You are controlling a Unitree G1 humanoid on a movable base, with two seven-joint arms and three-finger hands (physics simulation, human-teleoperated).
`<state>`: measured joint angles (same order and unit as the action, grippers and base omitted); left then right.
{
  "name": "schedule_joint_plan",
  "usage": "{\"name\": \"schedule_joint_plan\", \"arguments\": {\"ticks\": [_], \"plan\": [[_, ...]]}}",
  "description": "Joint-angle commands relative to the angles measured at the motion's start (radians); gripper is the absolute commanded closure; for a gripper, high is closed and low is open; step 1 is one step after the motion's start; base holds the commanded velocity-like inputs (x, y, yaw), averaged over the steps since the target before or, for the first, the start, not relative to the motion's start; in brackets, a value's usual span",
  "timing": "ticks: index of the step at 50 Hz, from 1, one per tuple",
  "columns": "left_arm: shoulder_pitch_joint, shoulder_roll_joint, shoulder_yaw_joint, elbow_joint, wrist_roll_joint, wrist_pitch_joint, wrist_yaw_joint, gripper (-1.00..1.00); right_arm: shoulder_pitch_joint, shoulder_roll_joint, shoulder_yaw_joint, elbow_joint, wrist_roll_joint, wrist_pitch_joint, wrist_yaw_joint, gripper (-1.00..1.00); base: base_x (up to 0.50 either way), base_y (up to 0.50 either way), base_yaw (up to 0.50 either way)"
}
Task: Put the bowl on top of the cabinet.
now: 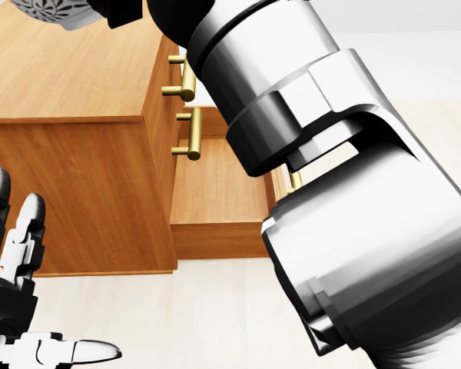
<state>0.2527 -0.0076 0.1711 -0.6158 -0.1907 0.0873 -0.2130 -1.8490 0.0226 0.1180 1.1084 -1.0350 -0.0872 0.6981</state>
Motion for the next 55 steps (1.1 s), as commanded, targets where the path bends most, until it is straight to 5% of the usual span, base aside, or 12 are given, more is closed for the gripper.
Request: {"name": "schedule_joint_plan", "arguments": {"ticks": [1, 55], "plan": [[-0.024, -0.002, -0.008, 0.047, 0.009, 0.0, 0.016, -1.0, 0.0, 0.0, -0.037, 0.002, 0.004, 0.0, 0.0, 1.0, 0.0, 0.0, 0.0], [-0.042, -0.001, 0.023, -0.052, -0.009, 0.0, 0.022, -1.0, 0.123, 0.007, -0.031, -0.027, 0.01, 0.009, 0.0, 1.0, 0.0, 0.0, 0.0]]}}
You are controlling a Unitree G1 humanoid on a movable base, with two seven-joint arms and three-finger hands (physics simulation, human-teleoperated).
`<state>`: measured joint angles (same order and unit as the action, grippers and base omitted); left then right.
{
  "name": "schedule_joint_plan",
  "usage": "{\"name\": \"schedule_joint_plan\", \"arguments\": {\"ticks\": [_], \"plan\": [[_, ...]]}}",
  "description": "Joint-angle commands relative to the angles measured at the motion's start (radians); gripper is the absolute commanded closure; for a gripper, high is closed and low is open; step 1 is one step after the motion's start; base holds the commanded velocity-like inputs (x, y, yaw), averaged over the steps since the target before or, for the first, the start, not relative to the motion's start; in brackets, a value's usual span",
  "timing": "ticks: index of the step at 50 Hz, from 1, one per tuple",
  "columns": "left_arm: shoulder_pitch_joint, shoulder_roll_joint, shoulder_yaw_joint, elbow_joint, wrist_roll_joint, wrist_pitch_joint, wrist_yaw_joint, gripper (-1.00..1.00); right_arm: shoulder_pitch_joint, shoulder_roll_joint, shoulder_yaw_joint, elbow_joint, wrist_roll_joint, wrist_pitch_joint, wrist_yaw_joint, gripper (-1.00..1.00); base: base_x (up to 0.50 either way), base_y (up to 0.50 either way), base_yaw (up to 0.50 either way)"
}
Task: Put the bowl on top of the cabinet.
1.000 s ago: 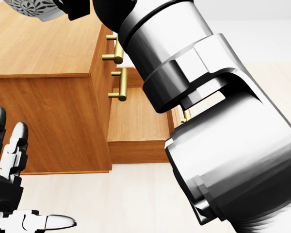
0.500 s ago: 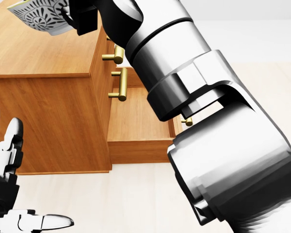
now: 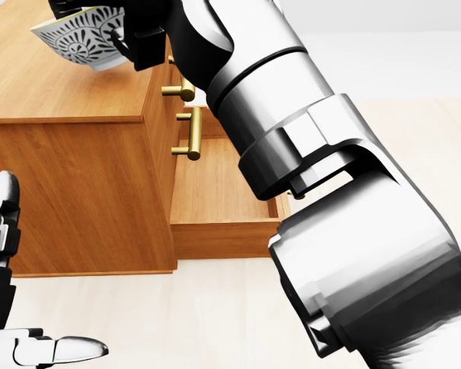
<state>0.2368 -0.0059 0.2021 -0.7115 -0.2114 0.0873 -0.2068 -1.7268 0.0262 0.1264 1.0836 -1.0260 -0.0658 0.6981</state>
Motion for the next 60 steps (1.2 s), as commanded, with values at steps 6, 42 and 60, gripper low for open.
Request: {"name": "schedule_joint_plan", "arguments": {"ticks": [6, 42, 60], "plan": [[-0.026, -0.004, -0.006, 0.042, 0.011, 0.0, 0.016, -1.0, 0.005, 0.002, -0.041, -0.01, 0.008, -0.005, 0.0, 1.0, 0.0, 0.0, 0.0], [-0.017, -0.008, -0.006, 0.035, 0.009, 0.0, 0.007, -1.0, -0.037, -0.022, -0.049, -0.04, 0.026, 0.049, 0.0, -1.0, 0.0, 0.0, 0.0], [-0.021, -0.006, -0.008, 0.041, 0.009, 0.0, 0.009, -1.0, -0.14, -0.14, -0.079, -0.041, 0.034, 0.105, 0.0, -1.0, 0.0, 0.0, 0.0]]}}
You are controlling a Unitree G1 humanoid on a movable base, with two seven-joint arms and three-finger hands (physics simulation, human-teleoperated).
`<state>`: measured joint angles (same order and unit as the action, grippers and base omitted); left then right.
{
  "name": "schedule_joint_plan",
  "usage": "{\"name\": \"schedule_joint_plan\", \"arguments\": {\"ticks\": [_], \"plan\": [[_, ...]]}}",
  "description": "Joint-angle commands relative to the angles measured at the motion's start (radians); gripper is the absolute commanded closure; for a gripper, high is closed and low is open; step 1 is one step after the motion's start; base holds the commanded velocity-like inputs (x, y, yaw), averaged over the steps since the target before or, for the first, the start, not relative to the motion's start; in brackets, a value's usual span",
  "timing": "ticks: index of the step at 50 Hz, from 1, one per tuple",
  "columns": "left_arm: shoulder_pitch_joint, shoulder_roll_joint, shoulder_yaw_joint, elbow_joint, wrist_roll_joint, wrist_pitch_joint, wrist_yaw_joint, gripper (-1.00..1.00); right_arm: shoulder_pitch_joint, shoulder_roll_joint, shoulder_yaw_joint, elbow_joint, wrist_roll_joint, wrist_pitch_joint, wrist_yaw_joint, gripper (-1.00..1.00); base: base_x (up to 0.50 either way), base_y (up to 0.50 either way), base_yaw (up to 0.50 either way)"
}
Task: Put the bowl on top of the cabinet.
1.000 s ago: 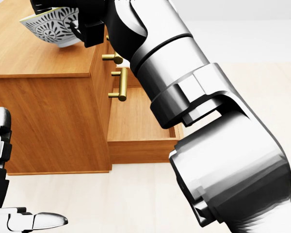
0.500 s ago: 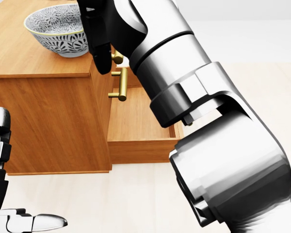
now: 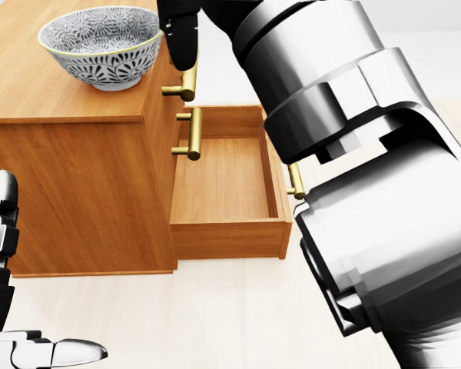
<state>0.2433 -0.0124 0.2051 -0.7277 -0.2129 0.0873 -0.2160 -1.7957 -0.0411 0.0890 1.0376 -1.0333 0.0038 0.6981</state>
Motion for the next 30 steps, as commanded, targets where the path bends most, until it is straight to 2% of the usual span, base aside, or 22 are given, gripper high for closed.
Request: {"name": "schedule_joint_plan", "arguments": {"ticks": [1, 6, 13, 24, 30], "plan": [[-0.028, 0.001, -0.01, 0.055, 0.01, 0.0, 0.018, -1.0, -0.071, -0.08, -0.044, -0.002, 0.041, 0.043, 0.0, -1.0, 0.0, 0.0, 0.0], [-0.024, 0.0, -0.009, 0.053, 0.008, 0.0, 0.017, -1.0, -0.053, -0.119, -0.054, -0.055, 0.038, 0.083, 0.0, -1.0, 0.0, 0.0, 0.0], [-0.022, 0.0, -0.006, 0.045, 0.005, 0.0, 0.015, -1.0, 0.034, -0.168, -0.069, -0.226, 0.03, 0.083, 0.0, -1.0, 0.0, 0.0, 0.0], [-0.008, -0.005, -0.012, 0.034, 0.01, 0.0, 0.008, -1.0, 0.353, -0.202, -0.089, -0.726, -0.072, 0.083, 0.0, -1.0, 0.0, 0.0, 0.0], [-0.001, -0.007, -0.012, 0.029, 0.009, 0.0, 0.002, -1.0, 0.479, -0.212, -0.106, -0.94, -0.121, 0.083, 0.0, -1.0, 0.0, 0.0, 0.0]]}}
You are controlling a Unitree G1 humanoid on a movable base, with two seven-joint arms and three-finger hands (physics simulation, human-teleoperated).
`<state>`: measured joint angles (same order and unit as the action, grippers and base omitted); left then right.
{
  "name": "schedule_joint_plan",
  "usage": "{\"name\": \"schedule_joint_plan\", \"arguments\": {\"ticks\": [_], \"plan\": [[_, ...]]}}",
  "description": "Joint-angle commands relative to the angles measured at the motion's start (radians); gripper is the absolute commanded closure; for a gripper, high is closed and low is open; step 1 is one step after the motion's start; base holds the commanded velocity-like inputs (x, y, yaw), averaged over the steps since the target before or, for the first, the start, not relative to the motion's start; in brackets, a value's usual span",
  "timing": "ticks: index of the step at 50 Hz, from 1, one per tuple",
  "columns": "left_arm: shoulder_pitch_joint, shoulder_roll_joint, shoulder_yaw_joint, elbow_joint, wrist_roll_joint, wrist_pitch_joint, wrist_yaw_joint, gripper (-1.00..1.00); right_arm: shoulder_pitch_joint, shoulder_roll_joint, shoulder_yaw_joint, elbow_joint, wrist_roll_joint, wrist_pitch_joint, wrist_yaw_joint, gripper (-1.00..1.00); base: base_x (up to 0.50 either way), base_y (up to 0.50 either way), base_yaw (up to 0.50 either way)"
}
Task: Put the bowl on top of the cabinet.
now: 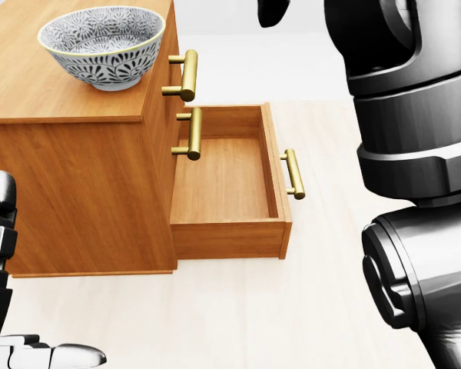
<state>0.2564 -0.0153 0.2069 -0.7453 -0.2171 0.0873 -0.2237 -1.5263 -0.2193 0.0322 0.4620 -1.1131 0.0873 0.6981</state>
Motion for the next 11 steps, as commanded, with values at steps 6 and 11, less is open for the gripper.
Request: {"name": "schedule_joint_plan", "arguments": {"ticks": [6, 11], "plan": [[-0.002, -0.008, -0.014, 0.035, 0.01, 0.0, 0.003, -1.0, 0.293, -0.049, -0.063, -0.556, -0.114, 0.0, 0.0, -1.0, 0.0, 0.0, 0.0], [0.007, -0.011, -0.016, 0.027, 0.01, 0.0, -0.002, -1.0, 0.359, -0.048, -0.074, -0.693, -0.179, 0.0, 0.0, -1.0, 0.0, 0.0, 0.0]]}}
